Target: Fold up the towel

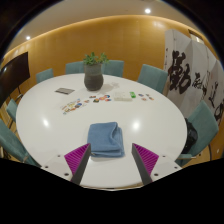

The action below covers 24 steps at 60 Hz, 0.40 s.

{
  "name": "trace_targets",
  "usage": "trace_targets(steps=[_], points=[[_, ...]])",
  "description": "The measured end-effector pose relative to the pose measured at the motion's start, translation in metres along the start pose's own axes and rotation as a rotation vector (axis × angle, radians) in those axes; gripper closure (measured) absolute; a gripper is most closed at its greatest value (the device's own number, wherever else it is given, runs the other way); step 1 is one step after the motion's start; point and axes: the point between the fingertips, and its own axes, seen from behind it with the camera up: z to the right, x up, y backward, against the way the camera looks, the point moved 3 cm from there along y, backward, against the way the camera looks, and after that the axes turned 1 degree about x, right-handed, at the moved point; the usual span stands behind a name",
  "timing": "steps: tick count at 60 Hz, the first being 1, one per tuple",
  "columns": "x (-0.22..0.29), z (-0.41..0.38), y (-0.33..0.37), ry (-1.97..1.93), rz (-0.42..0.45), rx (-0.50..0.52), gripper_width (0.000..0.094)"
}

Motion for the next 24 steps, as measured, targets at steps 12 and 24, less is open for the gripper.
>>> trace_targets(steps=[12,24], points=[[0.003,-0.005,0.039,0.028,0.047,-0.03,0.0068],[-0.005,-0.016,0.052,0.032,0.039,-0.012,0.0066]])
